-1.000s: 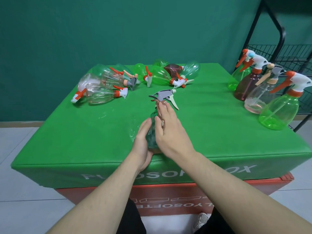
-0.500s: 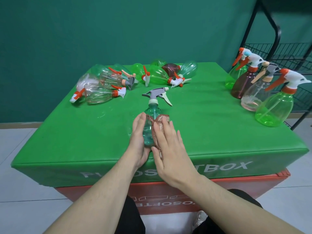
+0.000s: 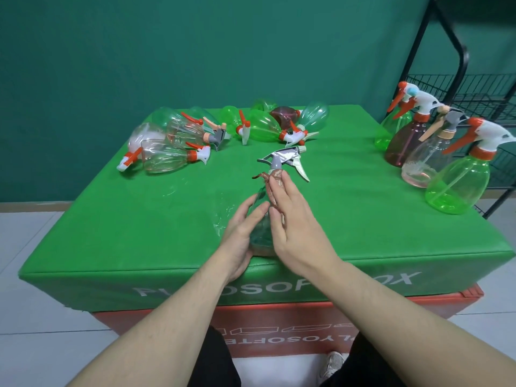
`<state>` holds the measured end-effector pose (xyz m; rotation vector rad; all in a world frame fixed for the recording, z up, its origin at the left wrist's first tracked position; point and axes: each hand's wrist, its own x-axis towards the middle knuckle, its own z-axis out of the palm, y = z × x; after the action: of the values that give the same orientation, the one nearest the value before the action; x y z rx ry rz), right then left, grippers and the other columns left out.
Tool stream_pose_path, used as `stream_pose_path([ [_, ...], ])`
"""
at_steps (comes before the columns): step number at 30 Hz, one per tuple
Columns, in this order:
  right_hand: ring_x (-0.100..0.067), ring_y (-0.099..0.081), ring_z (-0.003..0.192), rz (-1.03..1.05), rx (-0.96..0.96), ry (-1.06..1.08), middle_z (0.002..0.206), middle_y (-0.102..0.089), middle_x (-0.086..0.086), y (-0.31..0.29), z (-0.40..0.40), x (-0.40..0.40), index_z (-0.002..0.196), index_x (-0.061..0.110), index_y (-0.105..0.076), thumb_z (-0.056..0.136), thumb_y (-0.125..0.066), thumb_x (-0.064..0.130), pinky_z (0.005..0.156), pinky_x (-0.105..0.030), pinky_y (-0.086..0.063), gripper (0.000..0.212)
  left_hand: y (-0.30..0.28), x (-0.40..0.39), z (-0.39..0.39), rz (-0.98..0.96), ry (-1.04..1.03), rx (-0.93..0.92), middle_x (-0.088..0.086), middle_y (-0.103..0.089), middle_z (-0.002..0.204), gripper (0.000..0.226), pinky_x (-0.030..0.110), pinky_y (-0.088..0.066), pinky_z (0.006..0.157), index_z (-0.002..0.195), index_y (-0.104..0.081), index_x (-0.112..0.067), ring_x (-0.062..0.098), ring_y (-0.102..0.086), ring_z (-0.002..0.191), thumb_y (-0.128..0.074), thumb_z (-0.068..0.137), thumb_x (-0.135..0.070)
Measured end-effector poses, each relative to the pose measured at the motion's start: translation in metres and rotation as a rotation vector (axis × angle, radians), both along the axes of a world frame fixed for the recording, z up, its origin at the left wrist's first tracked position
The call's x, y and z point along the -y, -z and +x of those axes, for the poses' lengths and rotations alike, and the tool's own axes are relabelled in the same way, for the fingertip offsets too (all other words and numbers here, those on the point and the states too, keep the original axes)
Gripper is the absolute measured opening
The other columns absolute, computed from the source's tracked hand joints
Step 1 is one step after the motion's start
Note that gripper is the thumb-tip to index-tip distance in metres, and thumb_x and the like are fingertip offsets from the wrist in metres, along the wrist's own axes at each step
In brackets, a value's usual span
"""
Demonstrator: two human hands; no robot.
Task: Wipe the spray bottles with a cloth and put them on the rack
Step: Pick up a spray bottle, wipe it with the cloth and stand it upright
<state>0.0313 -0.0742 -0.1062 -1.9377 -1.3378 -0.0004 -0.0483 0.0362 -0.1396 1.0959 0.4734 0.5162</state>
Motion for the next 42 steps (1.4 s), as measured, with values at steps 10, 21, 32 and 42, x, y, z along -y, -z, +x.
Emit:
stream_pose_path([
  [10,-0.002,-0.012,0.153,-0.01,-0.155,0.021,0.17,-0.01,0.009,-0.006,0.0,-0.012,0.162,0.028,-0.018,0.109,-0.028,0.033,0.123,-0.022,-0.012,0.055,0.001,-0.002,0.0,-0.037,-0.021,-0.004,0.005,-0.076,0.113,0.069,0.043,-0.06,0.081,0.142,-0.053,-0.02,0.019,-0.074,0.094,-0.069,0.079,-0.042],
  [21,-0.013,0.015,0.155,-0.102,0.095,-0.026,0.168,0.021,0.01,0.036,-0.022,0.026,0.161,0.032,0.006,0.103,-0.018,0.044,0.126,-0.056,-0.007,0.064,-0.007,0.006,0.001,0.019,-0.113,-0.021,-0.003,-0.076,0.114,0.023,0.035,-0.055,0.083,0.126,-0.058,-0.039,0.014,-0.074,0.096,-0.057,0.103,-0.036],
  [32,-0.008,0.012,0.155,-0.09,0.05,-0.029,0.168,0.017,0.014,0.03,-0.016,0.026,0.161,0.035,0.002,0.102,-0.017,0.043,0.127,-0.05,-0.008,0.063,-0.009,0.004,-0.003,-0.021,-0.042,-0.023,0.007,-0.068,0.135,0.094,0.038,-0.056,0.082,0.139,-0.056,-0.031,0.023,-0.073,0.108,-0.095,0.056,-0.048],
  [42,0.001,-0.006,0.153,-0.011,-0.115,-0.021,0.17,-0.003,0.011,-0.001,0.006,0.0,0.162,0.029,-0.018,0.103,-0.028,0.034,0.127,-0.03,-0.012,0.06,-0.01,0.005,-0.004,0.005,0.064,-0.006,-0.004,-0.073,0.124,0.08,0.033,-0.06,0.081,0.122,-0.06,-0.048,0.013,-0.074,0.106,-0.094,0.05,-0.043],
])
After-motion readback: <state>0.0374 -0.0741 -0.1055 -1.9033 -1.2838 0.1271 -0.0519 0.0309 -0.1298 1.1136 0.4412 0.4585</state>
